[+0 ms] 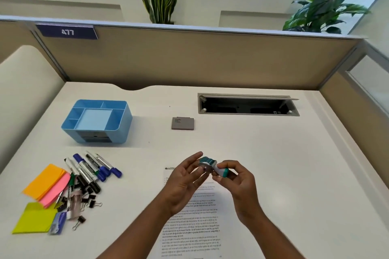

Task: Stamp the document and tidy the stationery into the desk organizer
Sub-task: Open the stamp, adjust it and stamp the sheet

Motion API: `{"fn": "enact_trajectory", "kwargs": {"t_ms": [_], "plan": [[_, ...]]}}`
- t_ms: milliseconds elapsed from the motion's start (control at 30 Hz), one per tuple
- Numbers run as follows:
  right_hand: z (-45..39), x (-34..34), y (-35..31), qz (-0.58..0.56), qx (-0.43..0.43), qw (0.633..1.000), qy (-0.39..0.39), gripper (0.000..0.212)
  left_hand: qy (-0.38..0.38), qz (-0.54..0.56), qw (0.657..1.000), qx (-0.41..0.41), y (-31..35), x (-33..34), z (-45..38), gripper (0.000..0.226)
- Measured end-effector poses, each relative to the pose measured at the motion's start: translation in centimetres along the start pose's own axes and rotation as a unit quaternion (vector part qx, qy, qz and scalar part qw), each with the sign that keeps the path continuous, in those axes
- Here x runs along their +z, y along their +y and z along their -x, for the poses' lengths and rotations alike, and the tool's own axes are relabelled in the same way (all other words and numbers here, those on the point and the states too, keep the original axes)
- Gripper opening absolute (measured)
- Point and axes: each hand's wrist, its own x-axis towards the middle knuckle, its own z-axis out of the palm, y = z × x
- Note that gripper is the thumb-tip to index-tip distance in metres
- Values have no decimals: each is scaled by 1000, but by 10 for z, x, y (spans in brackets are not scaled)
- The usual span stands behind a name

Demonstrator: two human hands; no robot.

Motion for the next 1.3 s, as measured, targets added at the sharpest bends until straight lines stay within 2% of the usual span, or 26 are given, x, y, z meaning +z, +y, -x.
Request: {"fn": "enact_trajectory", "kwargs": {"t_ms": [300,533,700,833,933,1000,1067,1200,1300], "plan": [[37,-28,-1,-15,26,998,-60,35,-19,14,1000,-11,-26,3,28,47],[63,-37,7,31,-4,993,-111,28,-44,25,998,-27,-56,-6,52,49],[83,-24,7,21,-5,993,-120,31,-77,103,990,-58,-68,-13,71,53],[100,-6,7,13,27,992,-119,29,-80,159,979,-96,-74,-26,88,54],[110,7,6,95,30,991,-90,28,-86,180,973,-113,-76,-37,102,44],[117,14,6,131,52,986,-86,27,-81,189,971,-122,-77,-47,109,46],[127,21,5,82,109,985,-102,27,-87,181,971,-133,-77,-53,113,47],[142,35,3,28,174,978,-107,30,-130,107,975,-143,-79,-62,115,32],[150,36,5,22,192,977,-87,26,-135,127,967,-176,-86,-70,115,40]]}}
